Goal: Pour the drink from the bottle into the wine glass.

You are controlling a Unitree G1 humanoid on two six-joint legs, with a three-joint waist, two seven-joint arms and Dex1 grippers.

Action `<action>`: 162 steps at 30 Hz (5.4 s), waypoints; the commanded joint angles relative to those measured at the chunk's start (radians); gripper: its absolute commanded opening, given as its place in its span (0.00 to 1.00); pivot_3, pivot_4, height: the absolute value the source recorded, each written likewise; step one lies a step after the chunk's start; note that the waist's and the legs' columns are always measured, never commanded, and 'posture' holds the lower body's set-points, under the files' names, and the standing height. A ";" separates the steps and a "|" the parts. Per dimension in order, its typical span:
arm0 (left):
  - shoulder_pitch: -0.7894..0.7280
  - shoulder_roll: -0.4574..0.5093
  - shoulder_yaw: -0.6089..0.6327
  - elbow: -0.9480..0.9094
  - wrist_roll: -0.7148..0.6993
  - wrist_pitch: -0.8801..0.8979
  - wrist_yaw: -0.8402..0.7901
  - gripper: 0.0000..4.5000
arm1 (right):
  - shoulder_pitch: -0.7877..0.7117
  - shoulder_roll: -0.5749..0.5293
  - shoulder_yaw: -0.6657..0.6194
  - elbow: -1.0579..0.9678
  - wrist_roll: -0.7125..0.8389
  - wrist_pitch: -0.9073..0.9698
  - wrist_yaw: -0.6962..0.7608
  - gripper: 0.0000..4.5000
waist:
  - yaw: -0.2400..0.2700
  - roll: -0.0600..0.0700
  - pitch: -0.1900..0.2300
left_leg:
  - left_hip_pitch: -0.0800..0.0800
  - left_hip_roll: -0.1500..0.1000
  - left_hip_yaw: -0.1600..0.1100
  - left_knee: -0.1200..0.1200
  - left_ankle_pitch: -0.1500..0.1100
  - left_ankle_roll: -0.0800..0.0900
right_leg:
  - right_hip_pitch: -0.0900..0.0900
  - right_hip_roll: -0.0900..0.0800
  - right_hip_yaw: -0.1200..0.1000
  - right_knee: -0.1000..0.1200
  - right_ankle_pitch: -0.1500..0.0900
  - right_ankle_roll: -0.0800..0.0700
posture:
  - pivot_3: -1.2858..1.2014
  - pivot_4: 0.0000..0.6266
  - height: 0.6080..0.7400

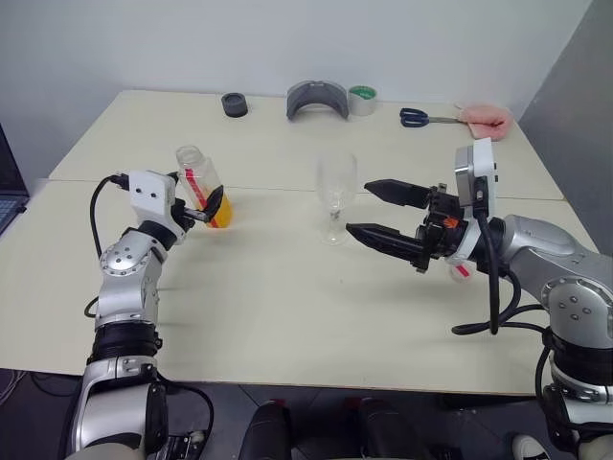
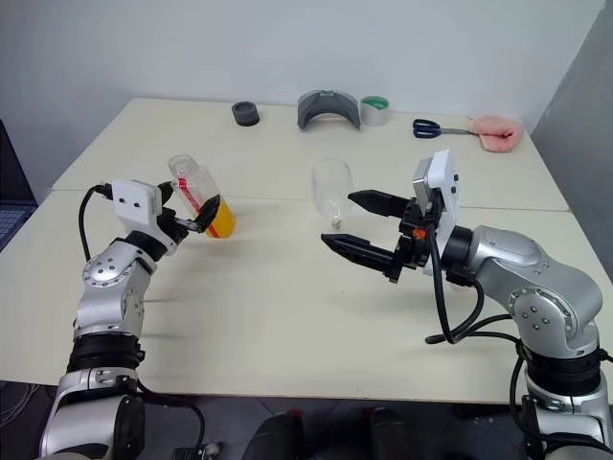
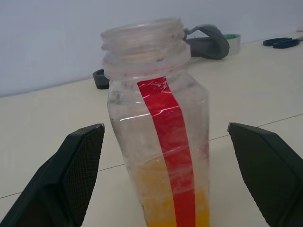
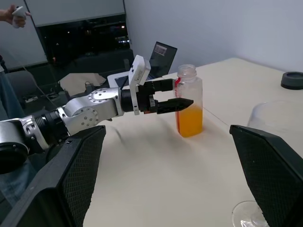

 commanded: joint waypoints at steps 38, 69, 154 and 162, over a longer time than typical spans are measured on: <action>-0.474 0.022 -0.292 0.248 0.275 -0.278 -0.160 0.38 | 0.158 0.027 0.006 -0.022 -0.277 -0.315 -0.026 1.00 | 0.015 0.000 0.000 | -0.003 -0.001 0.000 0.001 0.000 0.000 | -0.001 0.000 0.000 -0.001 0.000 0.000 | 0.52 0.24 1.00; -0.735 0.072 -0.553 0.580 0.665 -0.655 0.001 0.38 | 0.140 0.127 0.020 0.041 -0.343 -0.356 -0.055 1.00 | 0.017 -0.001 0.000 | -0.003 -0.001 0.000 0.002 0.000 0.000 | -0.001 0.001 0.000 0.000 0.000 0.000 | 0.52 0.24 1.00; -0.911 0.065 -0.709 0.675 0.872 -0.707 0.243 0.38 | 0.144 0.180 0.030 0.072 -0.400 -0.396 -0.060 1.00 | 0.017 -0.001 0.000 | -0.002 -0.002 0.001 0.004 0.002 -0.002 | -0.003 0.000 0.000 0.005 0.000 0.000 | 0.52 0.24 1.00; -0.866 0.050 -0.623 0.650 0.740 -0.681 0.126 0.38 | 0.122 0.172 0.030 0.096 -0.399 -0.398 -0.045 1.00 | 0.016 -0.001 0.000 | -0.002 -0.002 0.001 0.004 0.002 -0.002 | -0.003 0.000 0.000 0.006 0.000 0.000 | 0.52 0.24 1.00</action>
